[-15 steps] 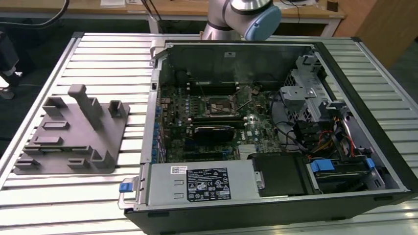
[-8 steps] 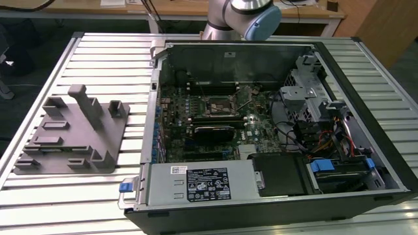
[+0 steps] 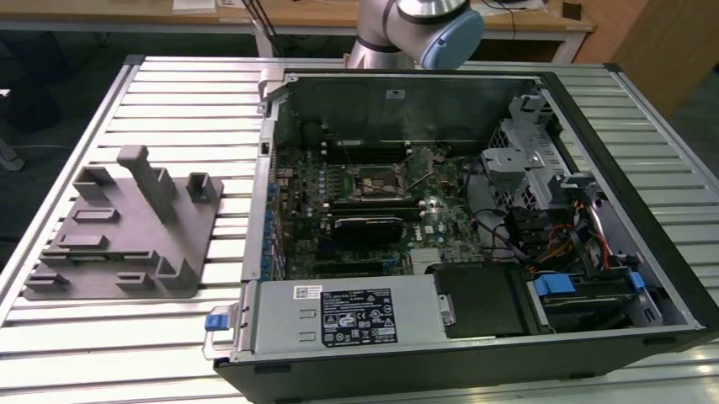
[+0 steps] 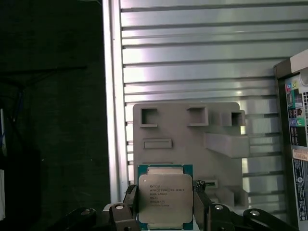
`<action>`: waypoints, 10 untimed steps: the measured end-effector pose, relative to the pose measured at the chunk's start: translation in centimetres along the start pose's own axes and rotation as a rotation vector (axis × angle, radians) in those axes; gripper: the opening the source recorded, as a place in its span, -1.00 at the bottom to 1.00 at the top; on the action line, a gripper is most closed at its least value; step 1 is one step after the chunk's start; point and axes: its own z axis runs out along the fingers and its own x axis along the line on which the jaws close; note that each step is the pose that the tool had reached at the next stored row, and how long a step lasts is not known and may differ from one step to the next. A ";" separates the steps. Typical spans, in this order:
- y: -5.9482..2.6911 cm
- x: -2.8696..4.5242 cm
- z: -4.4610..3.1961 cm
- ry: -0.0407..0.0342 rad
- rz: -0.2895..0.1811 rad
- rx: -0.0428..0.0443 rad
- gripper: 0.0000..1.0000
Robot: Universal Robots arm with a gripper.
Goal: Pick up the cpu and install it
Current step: 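Pick up the cpu and move it towards the insertion slot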
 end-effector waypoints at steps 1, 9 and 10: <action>0.01 0.00 -0.24 0.0000 0.000 0.0000 0.08; 0.16 -0.09 -2.61 -0.0005 0.000 -0.0001 0.08; 0.17 -0.10 -2.62 -0.0004 0.000 0.0000 0.08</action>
